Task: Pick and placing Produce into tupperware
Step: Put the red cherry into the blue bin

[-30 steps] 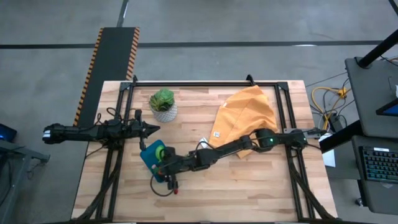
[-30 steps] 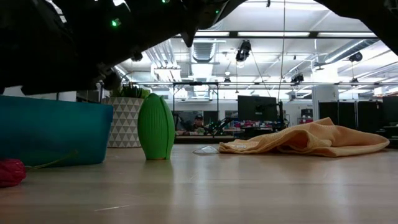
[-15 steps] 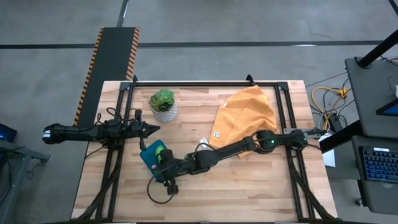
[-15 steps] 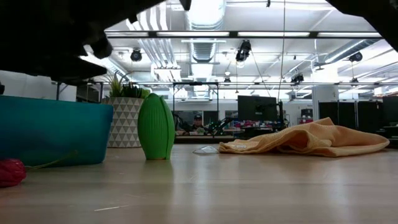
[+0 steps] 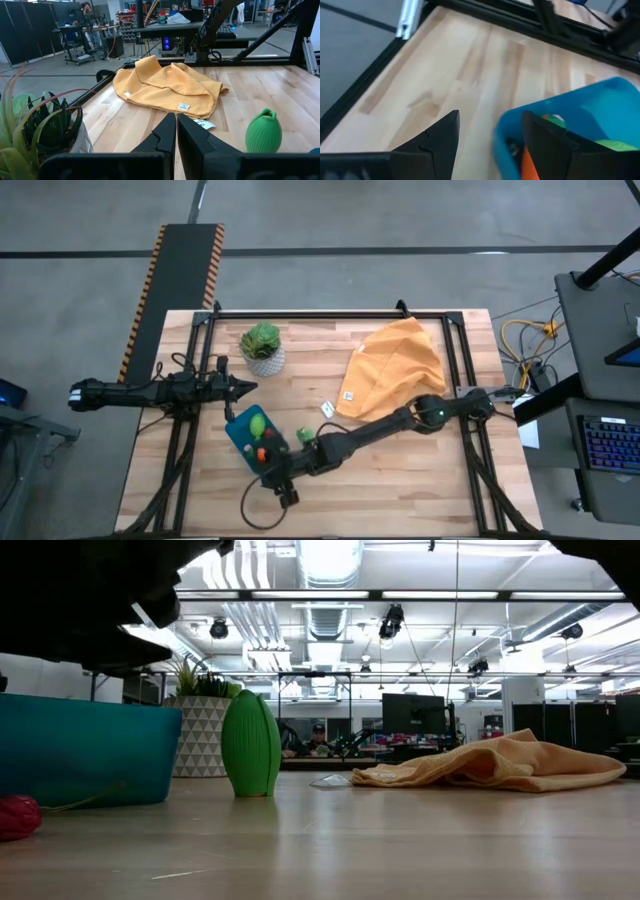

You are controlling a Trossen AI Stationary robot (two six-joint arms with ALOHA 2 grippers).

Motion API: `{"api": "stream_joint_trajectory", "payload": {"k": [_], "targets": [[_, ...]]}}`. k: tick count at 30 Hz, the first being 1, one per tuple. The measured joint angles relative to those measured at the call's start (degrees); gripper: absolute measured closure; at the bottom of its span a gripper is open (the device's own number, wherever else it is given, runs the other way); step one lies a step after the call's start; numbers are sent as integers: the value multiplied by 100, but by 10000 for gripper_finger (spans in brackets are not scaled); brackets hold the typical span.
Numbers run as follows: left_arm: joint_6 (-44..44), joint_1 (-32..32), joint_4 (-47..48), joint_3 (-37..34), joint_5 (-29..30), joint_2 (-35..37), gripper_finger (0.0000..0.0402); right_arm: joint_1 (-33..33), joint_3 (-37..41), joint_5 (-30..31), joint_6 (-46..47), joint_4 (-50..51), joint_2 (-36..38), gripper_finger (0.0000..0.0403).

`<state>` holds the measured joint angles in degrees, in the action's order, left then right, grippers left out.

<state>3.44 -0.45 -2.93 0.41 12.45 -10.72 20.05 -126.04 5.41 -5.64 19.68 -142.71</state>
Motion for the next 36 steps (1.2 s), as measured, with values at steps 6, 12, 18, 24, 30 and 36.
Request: {"api": "stream_joint_trajectory", "payload": {"k": [6, 12, 18, 24, 30, 36], "targets": [[0, -2, 0, 0, 0, 0, 402, 107, 0, -7, -43, 214, 0, 198], [0, -1, 1, 0, 0, 0, 402, 240, 0, -102, -115, 302, 0, 201], [-2, 1, -1, -1, 0, 0, 402, 290, 0, -338, -191, 423, 2, 217], [-2, -1, 2, 1, 0, -2, 402, 280, 2, -442, -161, 774, 154, 231], [-2, 1, 2, 0, 0, 0, 402, 282, 3, -578, -173, 1056, 349, 243], [-3, 0, 2, 2, 0, -2, 402, 282, 9, -611, -151, 1301, 536, 255]]}}
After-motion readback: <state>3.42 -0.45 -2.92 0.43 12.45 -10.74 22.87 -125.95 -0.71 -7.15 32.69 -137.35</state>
